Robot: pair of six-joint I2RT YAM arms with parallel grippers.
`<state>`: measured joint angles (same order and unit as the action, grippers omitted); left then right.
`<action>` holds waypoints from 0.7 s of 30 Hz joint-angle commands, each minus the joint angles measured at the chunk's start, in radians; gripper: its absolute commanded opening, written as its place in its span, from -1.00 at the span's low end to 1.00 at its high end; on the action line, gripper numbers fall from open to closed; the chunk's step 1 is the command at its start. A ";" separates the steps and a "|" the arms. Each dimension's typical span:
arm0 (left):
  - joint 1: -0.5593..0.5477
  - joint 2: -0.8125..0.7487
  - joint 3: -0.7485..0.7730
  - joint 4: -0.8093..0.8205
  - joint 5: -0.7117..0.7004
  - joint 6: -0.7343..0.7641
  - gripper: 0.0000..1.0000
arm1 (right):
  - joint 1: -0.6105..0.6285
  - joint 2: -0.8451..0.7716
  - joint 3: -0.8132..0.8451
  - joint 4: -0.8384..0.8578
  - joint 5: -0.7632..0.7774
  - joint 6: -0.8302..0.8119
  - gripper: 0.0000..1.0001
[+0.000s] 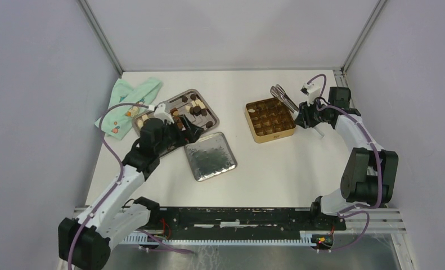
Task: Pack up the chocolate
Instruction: Place the fake chocolate in the packing box, then adjust the packing box at the center of the board.
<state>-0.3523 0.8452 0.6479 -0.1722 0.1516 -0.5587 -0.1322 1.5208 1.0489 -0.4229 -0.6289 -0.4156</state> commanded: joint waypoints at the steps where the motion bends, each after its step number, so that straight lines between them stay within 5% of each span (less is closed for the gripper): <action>1: -0.108 0.165 0.032 0.227 -0.037 -0.255 0.90 | -0.002 -0.046 0.002 0.042 -0.039 0.008 -0.22; 5: -0.341 0.426 0.283 0.064 -0.439 -0.281 0.93 | -0.001 -0.050 0.004 0.042 -0.043 0.007 -0.21; 8: -0.401 0.689 0.541 -0.182 -0.589 -0.371 0.88 | 0.003 -0.051 0.005 0.042 -0.046 0.008 -0.22; 11: -0.415 0.924 0.774 -0.306 -0.614 -0.391 0.36 | 0.004 -0.051 0.004 0.043 -0.044 0.006 -0.22; 21: -0.430 1.321 1.178 -0.368 -0.557 -0.371 0.28 | 0.005 -0.055 0.004 0.041 -0.054 0.000 -0.21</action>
<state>-0.7727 2.1090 1.7138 -0.4892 -0.3756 -0.8871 -0.1310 1.5078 1.0489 -0.4194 -0.6453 -0.4149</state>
